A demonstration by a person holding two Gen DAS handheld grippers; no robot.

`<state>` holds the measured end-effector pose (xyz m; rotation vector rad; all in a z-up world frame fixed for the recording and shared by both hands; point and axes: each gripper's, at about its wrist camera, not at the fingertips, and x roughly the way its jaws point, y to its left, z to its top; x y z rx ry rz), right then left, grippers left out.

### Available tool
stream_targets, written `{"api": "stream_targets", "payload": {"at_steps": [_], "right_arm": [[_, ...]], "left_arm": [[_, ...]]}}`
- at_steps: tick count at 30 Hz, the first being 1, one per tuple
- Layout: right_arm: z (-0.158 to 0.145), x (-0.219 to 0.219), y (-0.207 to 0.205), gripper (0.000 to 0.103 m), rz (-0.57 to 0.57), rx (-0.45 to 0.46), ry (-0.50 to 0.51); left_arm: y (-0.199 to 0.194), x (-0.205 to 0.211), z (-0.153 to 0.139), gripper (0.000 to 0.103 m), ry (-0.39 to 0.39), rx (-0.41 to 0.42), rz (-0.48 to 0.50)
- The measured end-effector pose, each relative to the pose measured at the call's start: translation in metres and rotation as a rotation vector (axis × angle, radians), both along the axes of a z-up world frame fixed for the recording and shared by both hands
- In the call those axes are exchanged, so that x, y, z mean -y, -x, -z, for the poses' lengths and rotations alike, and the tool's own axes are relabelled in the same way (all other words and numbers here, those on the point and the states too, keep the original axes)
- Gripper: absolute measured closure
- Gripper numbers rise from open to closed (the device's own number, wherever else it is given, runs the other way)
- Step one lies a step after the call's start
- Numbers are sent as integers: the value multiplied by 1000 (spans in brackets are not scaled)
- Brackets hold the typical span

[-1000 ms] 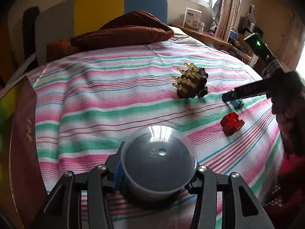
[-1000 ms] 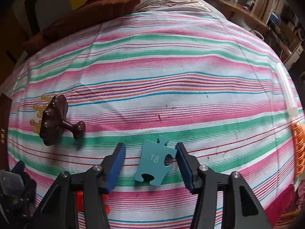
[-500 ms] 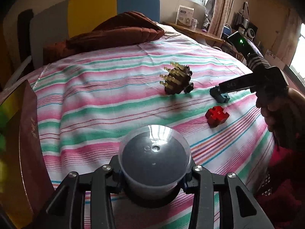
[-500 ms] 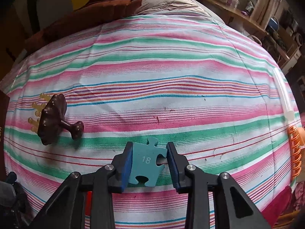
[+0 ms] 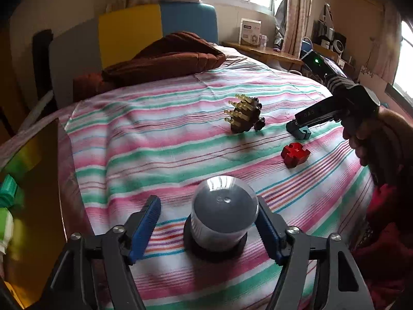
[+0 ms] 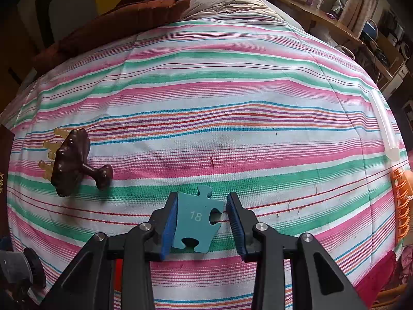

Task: Organize rigid objects
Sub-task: 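Grasp the teal puzzle piece with the right tool while the left holds the container, then carry the black-capped container into the gold tray and release it with the left tool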

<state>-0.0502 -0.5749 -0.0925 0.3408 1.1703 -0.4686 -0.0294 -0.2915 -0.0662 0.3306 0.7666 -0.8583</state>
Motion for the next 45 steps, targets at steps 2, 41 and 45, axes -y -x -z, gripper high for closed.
{"api": "stream_targets", "payload": {"at_steps": [2, 41, 45], "right_arm": [[0, -1, -2, 65, -4, -7, 4], [2, -19, -10, 69, -48, -18, 102], [1, -21, -12, 69, -51, -22, 110]], "left_arm": [[-3, 8, 6, 60, -23, -8, 7], [-82, -157, -67, 60, 122, -104, -463], [-94, -202, -55, 60, 86, -121, -568]]}}
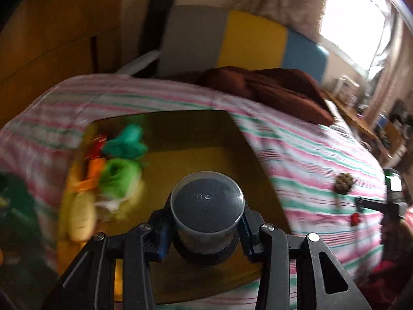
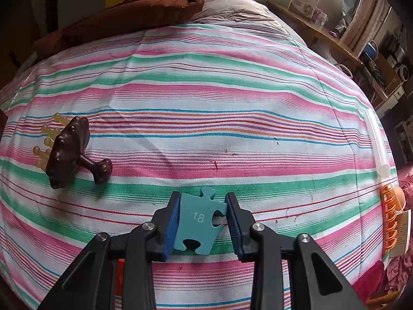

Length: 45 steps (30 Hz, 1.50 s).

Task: Organize rigid objects
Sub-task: 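Carry the black-capped container into the gold tray and release it with the left tool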

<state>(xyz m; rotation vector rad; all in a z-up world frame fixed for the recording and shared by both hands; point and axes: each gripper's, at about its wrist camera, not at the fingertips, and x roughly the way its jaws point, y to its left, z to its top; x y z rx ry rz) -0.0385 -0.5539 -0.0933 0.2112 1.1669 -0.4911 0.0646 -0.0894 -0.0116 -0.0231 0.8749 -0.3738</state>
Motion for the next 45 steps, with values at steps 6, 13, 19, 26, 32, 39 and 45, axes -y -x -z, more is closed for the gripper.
{"api": "stream_targets", "payload": {"at_steps": [6, 13, 19, 26, 32, 39, 45], "right_arm": [[-1, -2, -1, 69, -1, -1, 5], [-1, -2, -1, 69, 0, 0, 2], [-1, -1, -1, 69, -1, -1, 2], [-1, -3, 0, 69, 0, -2, 8], [-2, -8, 0, 70, -4, -9, 20], [-4, -5, 1, 70, 20, -1, 0], [-10, 2, 4, 70, 68, 28, -12]], "left_arm": [[-14, -44, 27, 60, -30, -70, -93], [-23, -53, 51, 59, -95, -96, -75], [-24, -61, 52, 36, -120, -50, -135], [-15, -65, 39, 36, -159, 54, -178], [-3, -56, 36, 36, -290, 142, -193], [9, -47, 30, 27, -243, 155, -162], [18, -48, 12, 25, -189, 192, -163]]}}
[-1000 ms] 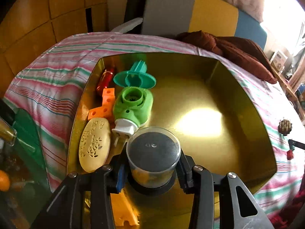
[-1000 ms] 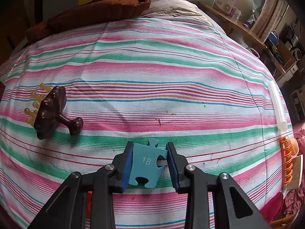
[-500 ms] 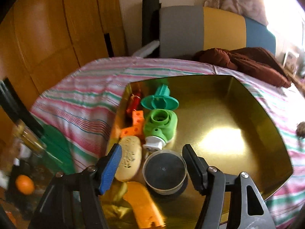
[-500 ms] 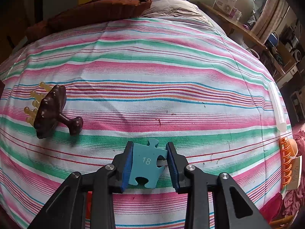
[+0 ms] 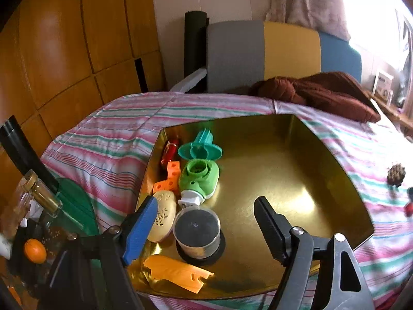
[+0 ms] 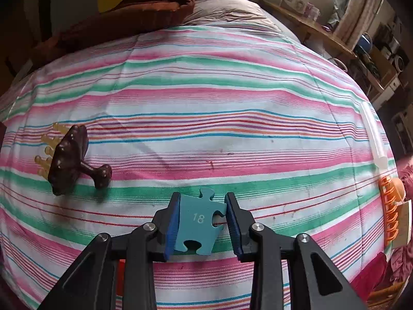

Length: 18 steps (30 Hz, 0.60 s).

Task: Organize rigid objects
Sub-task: 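Carry the black-capped container into the gold tray and release it with the left tool, then carry the teal puzzle piece over the gold tray and release it with the right tool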

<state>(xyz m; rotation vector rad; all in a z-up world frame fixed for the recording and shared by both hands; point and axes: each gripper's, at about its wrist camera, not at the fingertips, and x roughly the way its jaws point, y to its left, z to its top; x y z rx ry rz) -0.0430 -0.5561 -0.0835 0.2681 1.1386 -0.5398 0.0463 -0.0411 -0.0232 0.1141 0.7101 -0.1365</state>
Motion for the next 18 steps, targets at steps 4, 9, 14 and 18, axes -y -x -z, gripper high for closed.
{"api": "stream_targets", "payload": {"at_steps": [4, 9, 14, 18], "right_arm": [[-16, 2, 7, 70, 32, 80, -18], [-43, -12, 7, 70, -11, 150, -50], [-87, -60, -7, 70, -156, 234, -35], [-116, -126, -29, 70, -337, 277, -39]], "left_arm": [[6, -5, -12, 24, 35, 21, -6], [9, -15, -20, 24, 83, 26, -20], [9, -25, -21, 24, 127, 15, -48], [11, -33, -23, 24, 141, 17, -65]]}}
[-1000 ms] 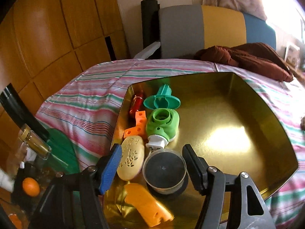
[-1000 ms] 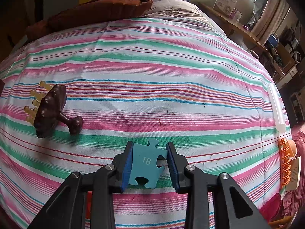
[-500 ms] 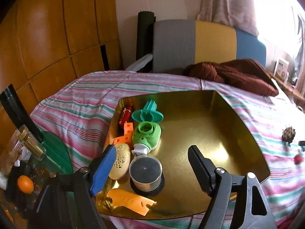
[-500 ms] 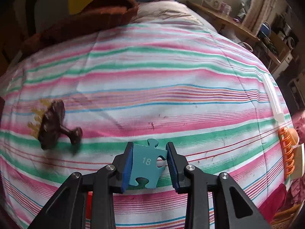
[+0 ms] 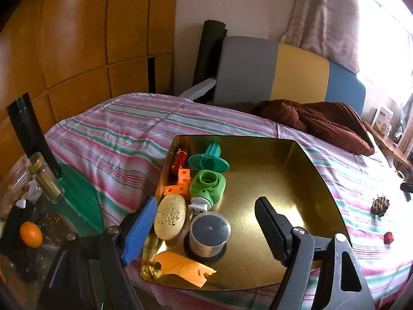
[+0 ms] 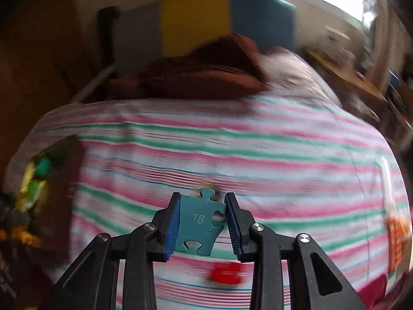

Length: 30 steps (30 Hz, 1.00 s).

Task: Organize rigid objects
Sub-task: 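Carry the teal puzzle piece over the gold tray and release it with the right tool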

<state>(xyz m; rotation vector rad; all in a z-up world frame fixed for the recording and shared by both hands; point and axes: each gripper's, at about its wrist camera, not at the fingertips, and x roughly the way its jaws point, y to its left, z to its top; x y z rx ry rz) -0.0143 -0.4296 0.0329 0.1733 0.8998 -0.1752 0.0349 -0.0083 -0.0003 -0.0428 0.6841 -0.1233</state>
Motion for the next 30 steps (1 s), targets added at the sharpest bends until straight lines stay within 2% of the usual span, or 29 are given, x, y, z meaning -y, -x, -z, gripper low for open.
{"api": "stream_targets", "payload": {"at_steps": [4, 8, 13, 21, 30], "right_arm": [[-6, -76, -24, 70, -199, -8, 8], [8, -150, -44, 70, -374, -60, -15], [35, -219, -63, 70, -487, -119, -41], [67, -276, -84, 70, -523, -190, -79], [87, -295, -85, 70, -531, -243, -37]], "left_arm": [[2, -8, -1, 24, 2, 5, -19], [4, -16, -1, 24, 2, 4, -40], [7, -26, -2, 24, -5, 15, -59], [7, -45, 2, 24, 3, 9, -101], [5, -70, 8, 24, 26, 1, -170]]}}
